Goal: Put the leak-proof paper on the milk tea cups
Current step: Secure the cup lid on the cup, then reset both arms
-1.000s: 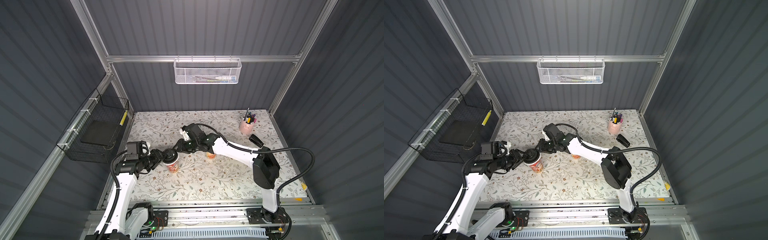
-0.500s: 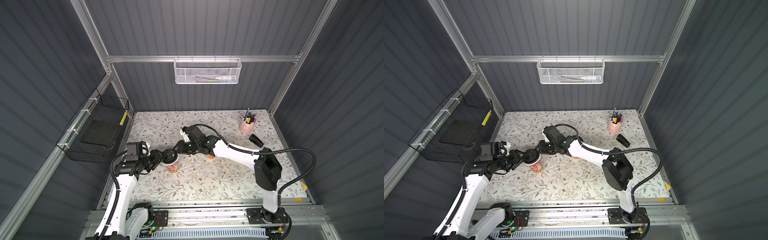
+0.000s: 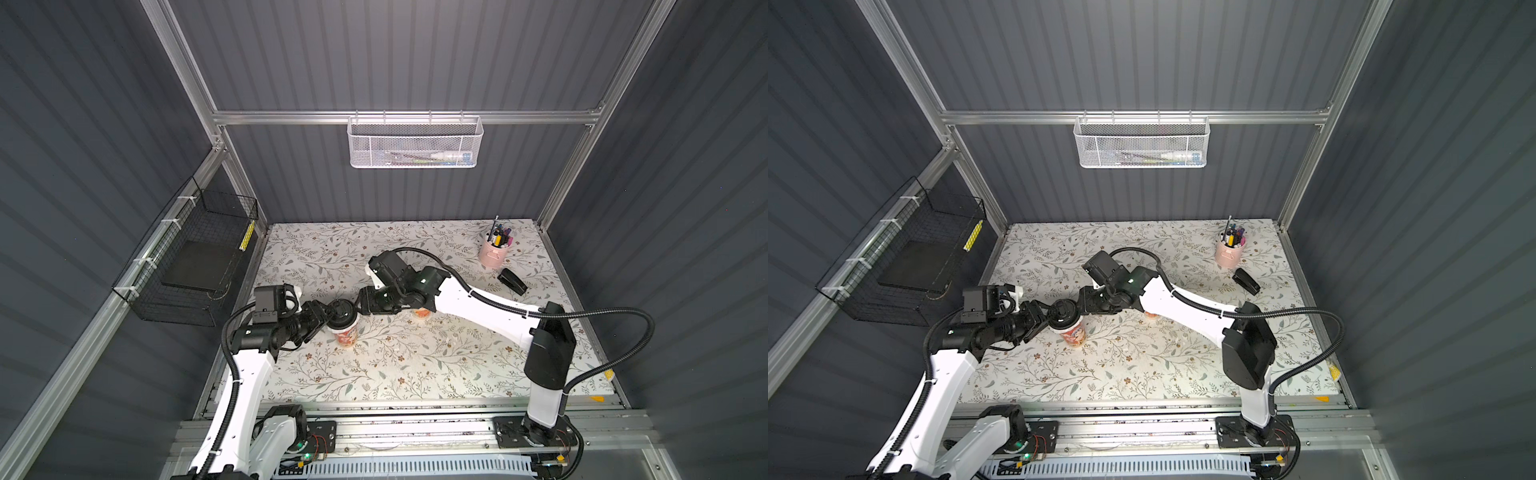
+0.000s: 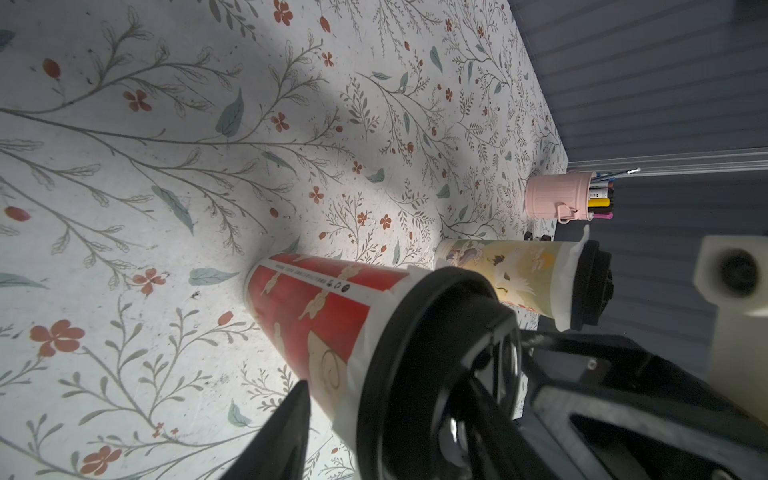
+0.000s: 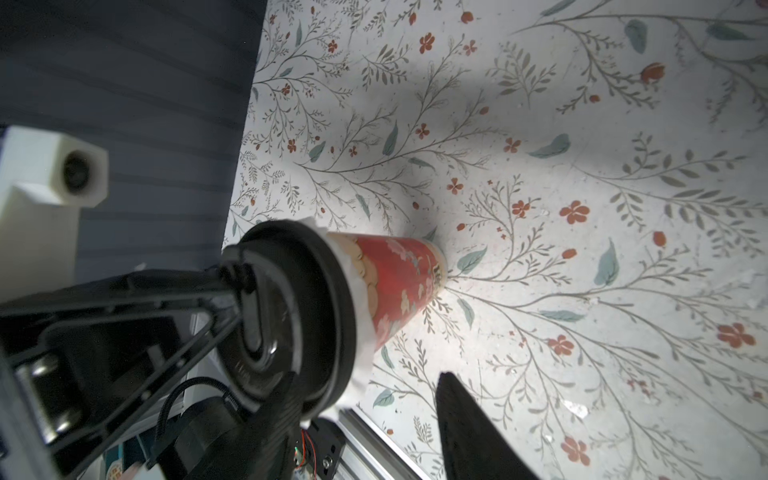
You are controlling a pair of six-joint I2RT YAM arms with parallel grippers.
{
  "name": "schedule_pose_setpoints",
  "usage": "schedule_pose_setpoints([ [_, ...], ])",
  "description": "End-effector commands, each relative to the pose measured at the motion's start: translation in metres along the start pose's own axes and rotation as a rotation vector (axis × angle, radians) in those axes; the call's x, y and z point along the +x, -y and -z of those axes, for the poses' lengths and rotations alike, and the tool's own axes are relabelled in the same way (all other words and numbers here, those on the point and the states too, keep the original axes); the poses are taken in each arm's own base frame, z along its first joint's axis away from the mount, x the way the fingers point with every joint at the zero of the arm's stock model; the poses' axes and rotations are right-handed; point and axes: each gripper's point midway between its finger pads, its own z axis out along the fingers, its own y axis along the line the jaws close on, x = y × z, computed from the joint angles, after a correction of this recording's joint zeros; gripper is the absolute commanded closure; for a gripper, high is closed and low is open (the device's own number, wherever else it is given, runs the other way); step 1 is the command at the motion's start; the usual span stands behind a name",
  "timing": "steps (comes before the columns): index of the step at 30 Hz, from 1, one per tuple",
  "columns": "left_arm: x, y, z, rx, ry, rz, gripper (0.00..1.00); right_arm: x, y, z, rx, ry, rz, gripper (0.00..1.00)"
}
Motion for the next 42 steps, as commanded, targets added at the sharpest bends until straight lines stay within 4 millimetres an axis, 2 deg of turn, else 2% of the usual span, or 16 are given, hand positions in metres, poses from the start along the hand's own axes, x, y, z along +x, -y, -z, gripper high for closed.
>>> schedule_pose_setpoints([
  [1,0.048,-0.067,0.0,-0.289,-0.169,0.147,0.37,-0.002,-0.006,0.025,-0.005,0.025,0.043,0.45],
  [10,0.017,-0.013,0.022,-0.163,-0.101,0.057,0.27,0.002,0.004,0.044,0.025,0.046,0.076,0.44],
  [21,-0.015,0.033,0.035,-0.046,-0.039,-0.008,0.16,0.001,0.013,0.061,0.038,0.076,0.075,0.44],
  [25,-0.028,0.034,0.051,-0.109,0.036,-0.049,0.16,-0.001,0.017,0.077,0.056,0.114,0.078,0.44],
  [28,-0.044,0.005,0.082,-0.325,0.186,-0.067,0.15,-0.006,0.031,0.107,0.121,0.193,0.094,0.44],
  [31,-0.059,-0.023,0.114,-0.505,0.37,-0.069,0.15,-0.007,0.067,0.156,0.256,0.317,0.079,0.42],
  [33,-0.066,-0.038,0.121,-0.571,0.453,-0.082,0.14,0.0,0.104,0.191,0.377,0.405,0.045,0.41],
  [35,-0.073,-0.056,0.121,-0.645,0.518,-0.085,0.12,0.014,0.153,0.227,0.532,0.499,-0.002,0.39],
  [37,-0.079,-0.07,0.113,-0.695,0.544,-0.098,0.11,0.035,0.207,0.255,0.7,0.579,-0.066,0.38],
  [39,-0.087,-0.078,0.095,-0.698,0.54,-0.148,0.1,0.052,0.254,0.275,0.859,0.659,-0.102,0.35],
  [42,-0.096,-0.088,0.066,-0.696,0.526,-0.231,0.07,0.068,0.31,0.284,0.996,0.726,-0.108,0.29],
])
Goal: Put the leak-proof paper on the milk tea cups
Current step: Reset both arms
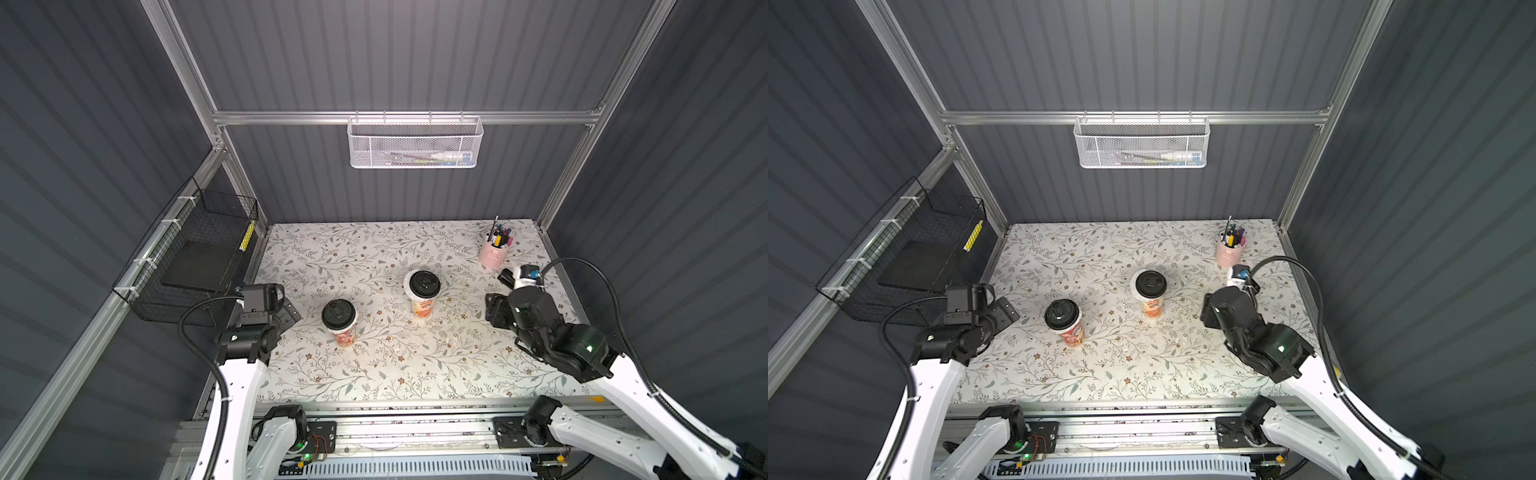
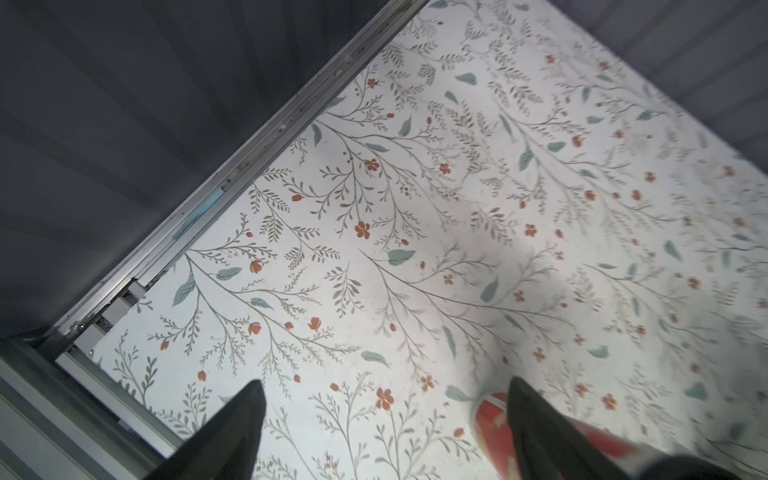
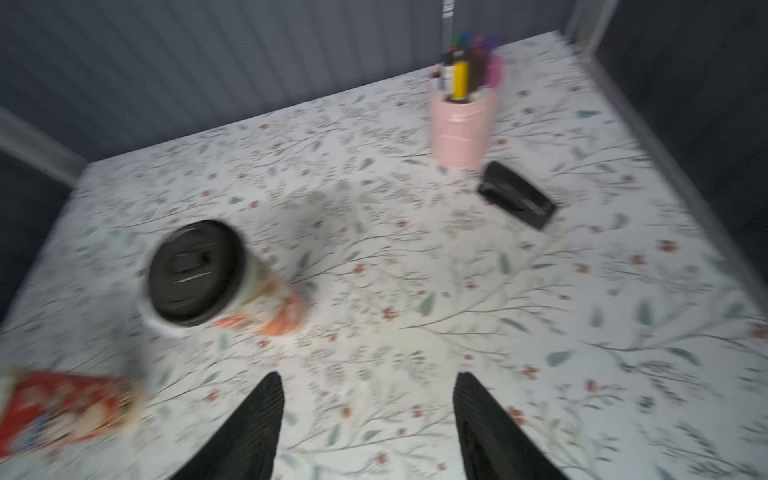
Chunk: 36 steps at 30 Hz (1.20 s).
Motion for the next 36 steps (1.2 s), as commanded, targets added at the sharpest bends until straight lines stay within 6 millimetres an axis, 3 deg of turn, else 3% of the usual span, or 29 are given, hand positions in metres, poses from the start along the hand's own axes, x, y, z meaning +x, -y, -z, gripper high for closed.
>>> schedule_pose_setpoints([
  [1,-0.017,0.006,-0.028,-0.015,0.106,-0.094,0.06,0.013,0.067,-0.031,0.267,0.09,0.085,0.26],
  [4,-0.021,0.015,-0.046,0.003,0.15,-0.164,0.05,0.019,0.079,-0.058,0.244,0.146,0.158,0.22],
  [9,-0.019,0.027,-0.078,0.047,0.242,-0.246,0.05,0.028,0.095,-0.102,0.182,0.152,0.119,0.18],
  [14,-0.017,0.041,-0.097,0.133,0.378,-0.26,0.05,0.023,0.076,-0.142,0.049,0.228,0.137,0.13],
  [16,-0.013,0.045,-0.104,0.16,0.414,-0.258,0.04,0.011,0.07,-0.152,0.018,0.259,0.149,0.13],
  [21,-0.006,0.058,-0.119,0.236,0.469,-0.264,0.04,-0.005,0.063,-0.166,-0.062,0.313,0.199,0.13],
  [24,-0.011,0.071,-0.122,0.284,0.498,-0.293,0.04,0.008,0.076,-0.176,-0.082,0.349,0.158,0.15],
  [25,-0.012,0.074,-0.124,0.29,0.506,-0.308,0.04,0.004,0.079,-0.179,-0.076,0.391,0.143,0.13],
  [28,-0.015,0.088,-0.13,0.336,0.509,-0.354,0.04,0.004,0.086,-0.19,-0.044,0.302,0.114,0.1],
  [32,-0.017,0.109,-0.145,0.395,0.509,-0.392,0.04,0.003,0.087,-0.19,-0.039,0.309,0.111,0.01],
  [36,-0.004,0.121,-0.164,0.356,0.539,-0.44,0.01,0.002,0.087,-0.188,-0.038,0.318,0.112,0.01],
])
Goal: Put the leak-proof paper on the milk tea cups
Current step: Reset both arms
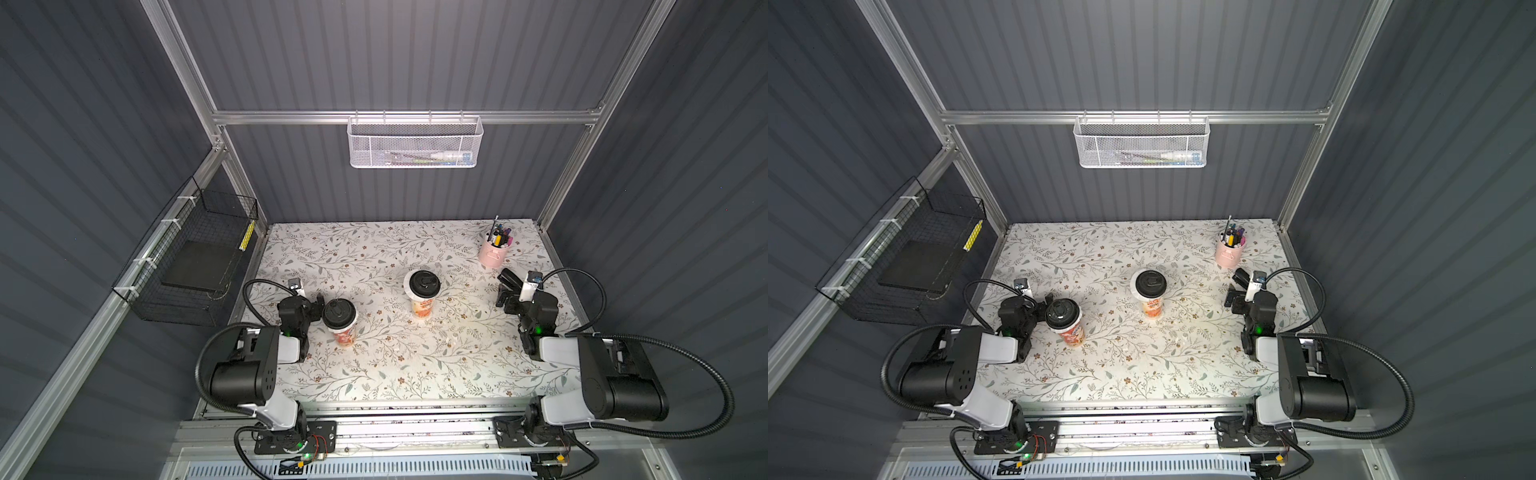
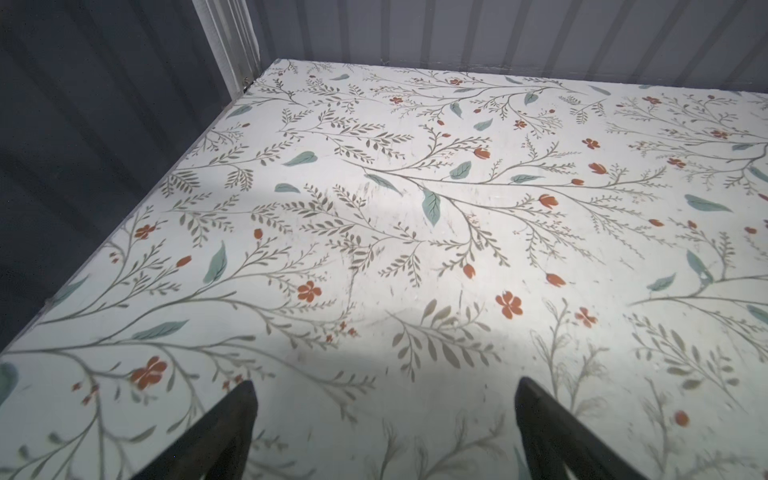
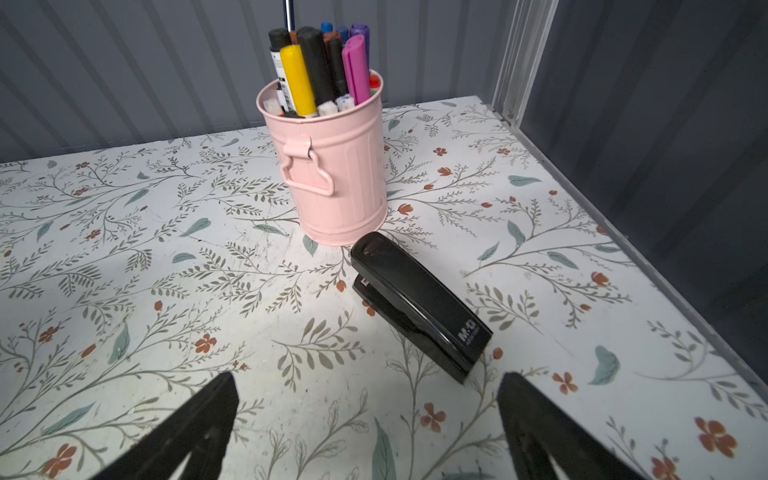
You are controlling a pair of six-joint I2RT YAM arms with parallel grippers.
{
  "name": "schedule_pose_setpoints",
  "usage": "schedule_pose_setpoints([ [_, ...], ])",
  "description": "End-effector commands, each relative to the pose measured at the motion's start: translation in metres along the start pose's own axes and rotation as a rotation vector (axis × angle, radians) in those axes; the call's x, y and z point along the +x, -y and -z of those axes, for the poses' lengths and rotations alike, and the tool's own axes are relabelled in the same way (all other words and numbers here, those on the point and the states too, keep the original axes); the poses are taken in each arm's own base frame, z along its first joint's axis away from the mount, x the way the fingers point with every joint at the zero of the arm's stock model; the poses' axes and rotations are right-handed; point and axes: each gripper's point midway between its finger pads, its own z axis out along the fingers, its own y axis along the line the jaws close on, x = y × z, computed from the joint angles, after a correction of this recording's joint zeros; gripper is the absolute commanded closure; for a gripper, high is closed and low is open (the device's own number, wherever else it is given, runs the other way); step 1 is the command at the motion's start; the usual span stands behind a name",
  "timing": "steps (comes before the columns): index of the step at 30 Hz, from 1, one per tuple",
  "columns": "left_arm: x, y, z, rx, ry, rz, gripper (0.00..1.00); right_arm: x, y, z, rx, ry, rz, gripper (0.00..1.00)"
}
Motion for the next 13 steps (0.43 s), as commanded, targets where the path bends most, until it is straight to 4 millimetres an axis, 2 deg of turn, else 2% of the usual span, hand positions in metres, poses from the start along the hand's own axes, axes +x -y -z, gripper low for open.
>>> schedule_pose_setpoints([
  [1,-0.013,0.007,-0.007,-0.023,0.037,-0.046,0.01,-0.015,-0.002,0.0,-0.012,0.056,-0.001,0.01],
  [3,-0.019,-0.004,-0.005,-0.091,0.095,-0.028,0.0,-0.014,-0.002,-0.001,-0.01,0.042,-0.001,0.01],
  [5,-0.014,-0.013,-0.002,-0.145,0.063,0.005,0.0,-0.015,-0.003,0.0,-0.008,0.051,0.003,0.01],
  [13,-0.016,-0.017,-0.011,-0.197,0.039,-0.003,0.0,-0.012,-0.004,-0.006,-0.015,0.014,0.006,0.01],
])
